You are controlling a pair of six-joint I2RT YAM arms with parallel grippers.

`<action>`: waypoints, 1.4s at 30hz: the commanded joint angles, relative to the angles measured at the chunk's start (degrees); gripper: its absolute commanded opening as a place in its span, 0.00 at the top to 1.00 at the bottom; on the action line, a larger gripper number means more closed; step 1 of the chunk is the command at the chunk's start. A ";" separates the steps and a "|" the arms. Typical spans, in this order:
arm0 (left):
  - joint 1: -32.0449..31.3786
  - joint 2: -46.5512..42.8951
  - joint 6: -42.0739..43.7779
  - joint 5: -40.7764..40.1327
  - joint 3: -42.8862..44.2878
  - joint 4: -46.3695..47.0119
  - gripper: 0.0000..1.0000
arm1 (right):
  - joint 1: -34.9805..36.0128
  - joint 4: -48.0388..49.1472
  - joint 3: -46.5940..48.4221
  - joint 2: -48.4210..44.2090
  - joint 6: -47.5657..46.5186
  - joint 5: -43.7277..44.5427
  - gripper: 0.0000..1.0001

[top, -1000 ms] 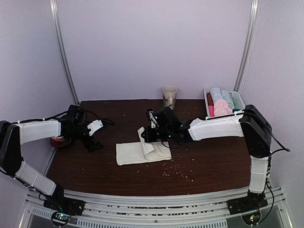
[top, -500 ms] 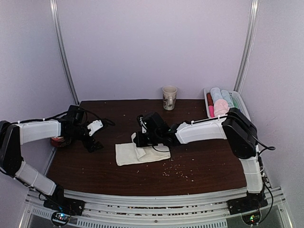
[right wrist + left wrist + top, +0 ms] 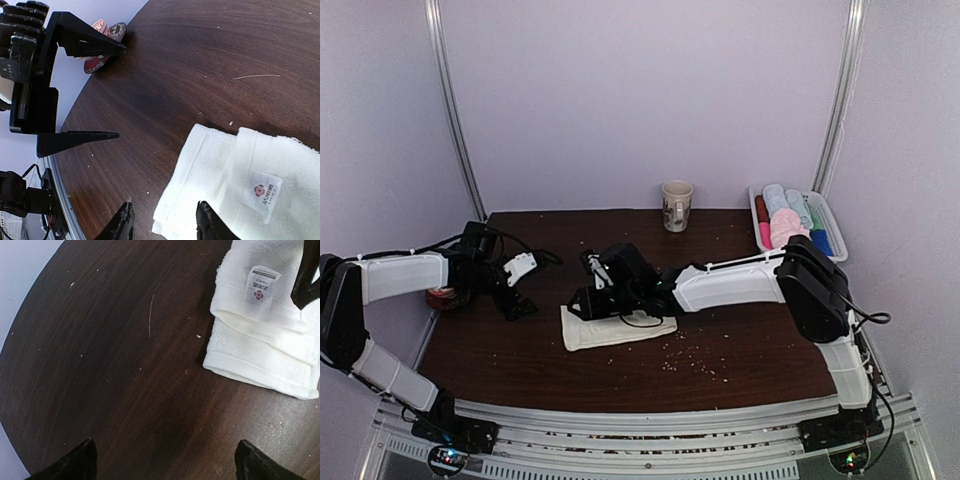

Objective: Roll the towels
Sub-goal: Fold the towel at the center of the board, then adjust the towel at the center of the board.

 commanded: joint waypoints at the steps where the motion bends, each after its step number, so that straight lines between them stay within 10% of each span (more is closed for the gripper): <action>1: 0.13 0.10 1.45 5.30 1.19 0.27 0.02 | -2.12 0.71 -7.15 -8.21 -2.63 3.24 0.57; 15: -16.22 -2.77 19.38 6.09 -0.21 10.29 0.12 | -13.62 6.14 -39.49 -29.40 -3.49 9.36 0.53; 26: -21.68 7.61 32.62 2.15 4.53 7.96 0.52 | -15.11 6.73 -44.77 -33.30 -3.27 8.91 0.53; 42: -26.37 16.21 38.68 -6.39 5.04 9.86 0.61 | -16.55 8.31 -49.17 -36.14 -2.87 8.11 0.53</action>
